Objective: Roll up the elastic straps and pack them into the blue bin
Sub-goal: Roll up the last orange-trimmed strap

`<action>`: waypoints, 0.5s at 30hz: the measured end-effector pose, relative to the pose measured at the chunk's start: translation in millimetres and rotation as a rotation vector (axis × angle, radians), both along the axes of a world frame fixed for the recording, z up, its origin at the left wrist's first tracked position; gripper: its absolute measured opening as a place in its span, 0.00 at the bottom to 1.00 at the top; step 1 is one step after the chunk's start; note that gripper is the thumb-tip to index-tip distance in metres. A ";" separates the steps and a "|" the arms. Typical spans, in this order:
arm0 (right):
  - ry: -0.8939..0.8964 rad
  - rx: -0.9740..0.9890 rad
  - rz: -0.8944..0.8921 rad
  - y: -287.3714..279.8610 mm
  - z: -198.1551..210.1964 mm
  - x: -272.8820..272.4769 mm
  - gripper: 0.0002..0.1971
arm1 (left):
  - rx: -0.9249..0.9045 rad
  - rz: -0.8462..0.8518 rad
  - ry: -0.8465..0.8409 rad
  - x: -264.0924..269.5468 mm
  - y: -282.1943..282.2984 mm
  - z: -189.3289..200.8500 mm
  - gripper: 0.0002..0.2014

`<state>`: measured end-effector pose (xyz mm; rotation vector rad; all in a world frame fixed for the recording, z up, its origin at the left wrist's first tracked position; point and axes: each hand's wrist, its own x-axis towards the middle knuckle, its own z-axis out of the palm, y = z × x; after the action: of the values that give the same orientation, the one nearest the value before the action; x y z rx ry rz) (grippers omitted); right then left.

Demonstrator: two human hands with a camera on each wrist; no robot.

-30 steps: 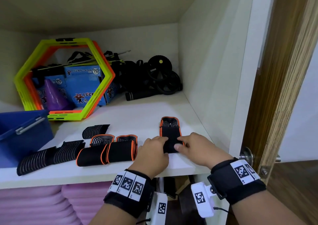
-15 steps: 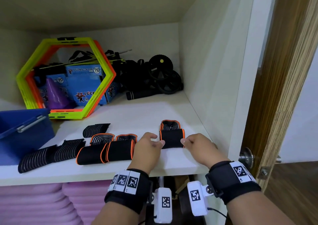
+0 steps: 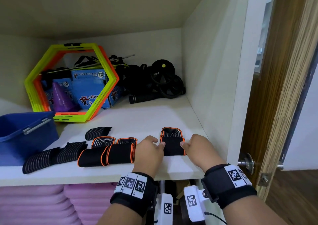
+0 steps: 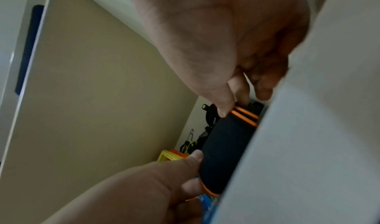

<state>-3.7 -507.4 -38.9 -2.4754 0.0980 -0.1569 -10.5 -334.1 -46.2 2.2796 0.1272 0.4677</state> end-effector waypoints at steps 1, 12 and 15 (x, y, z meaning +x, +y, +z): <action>-0.008 0.056 0.018 2.0 3.2 -0.6 0.13 | 0.000 -0.008 -0.018 -0.4 -2.9 0.5 0.11; 0.170 0.116 0.429 8.5 24.8 -20.4 0.17 | -0.094 -0.183 0.147 -11.2 -28.2 3.6 0.26; 0.150 0.071 0.429 6.0 22.9 -14.9 0.19 | -0.044 -0.204 0.146 -9.7 -24.6 8.2 0.23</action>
<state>-18.6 -501.4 -16.0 -2.3727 -0.3557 0.2113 -20.3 -358.7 -37.9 2.2533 -0.0226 0.1906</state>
